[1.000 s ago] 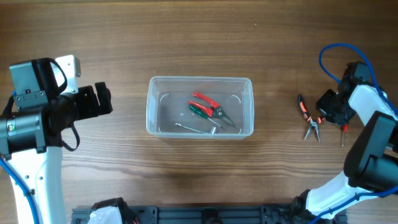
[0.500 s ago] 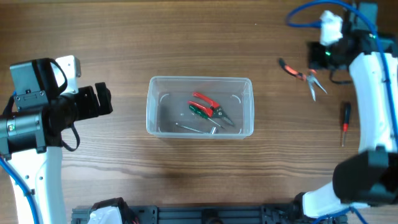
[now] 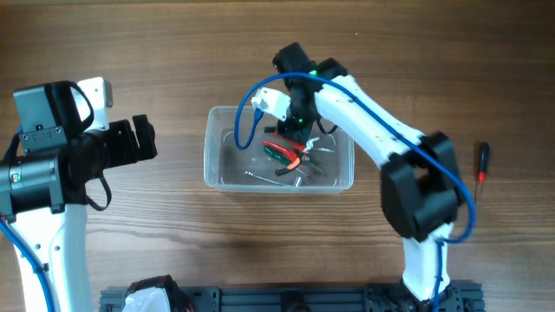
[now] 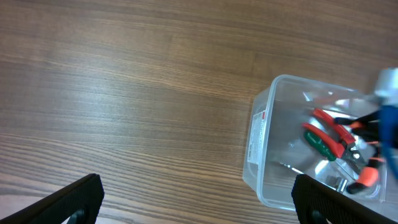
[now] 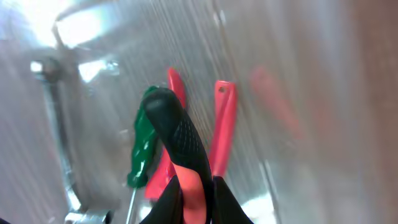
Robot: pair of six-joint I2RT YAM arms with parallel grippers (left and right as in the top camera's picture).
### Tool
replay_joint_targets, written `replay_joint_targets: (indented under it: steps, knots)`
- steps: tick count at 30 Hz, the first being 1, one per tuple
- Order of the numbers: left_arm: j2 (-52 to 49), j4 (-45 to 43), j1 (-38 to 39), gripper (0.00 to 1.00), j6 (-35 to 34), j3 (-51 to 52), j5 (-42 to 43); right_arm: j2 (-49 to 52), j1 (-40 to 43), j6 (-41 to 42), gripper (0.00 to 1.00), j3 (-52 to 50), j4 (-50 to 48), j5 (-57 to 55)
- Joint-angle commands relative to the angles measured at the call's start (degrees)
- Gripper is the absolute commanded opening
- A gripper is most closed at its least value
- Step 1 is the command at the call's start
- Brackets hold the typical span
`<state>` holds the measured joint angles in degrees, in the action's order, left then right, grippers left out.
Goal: Pack container
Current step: 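Drop the orange-black pliers into the container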
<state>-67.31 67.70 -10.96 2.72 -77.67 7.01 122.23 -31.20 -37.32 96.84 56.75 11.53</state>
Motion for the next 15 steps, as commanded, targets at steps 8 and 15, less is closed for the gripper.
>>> replay_joint_targets:
  steps: [8,15]
  knots:
    - [-0.22,-0.20,0.26,1.00,-0.13,0.44,1.09,-3.74,0.81,8.13,0.53,2.27,4.85,-4.55]
    - [-0.22,-0.17,0.24,1.00,-0.13,0.44,1.09,-29.86,22.38,33.42,1.00,3.61,3.72,-11.98]
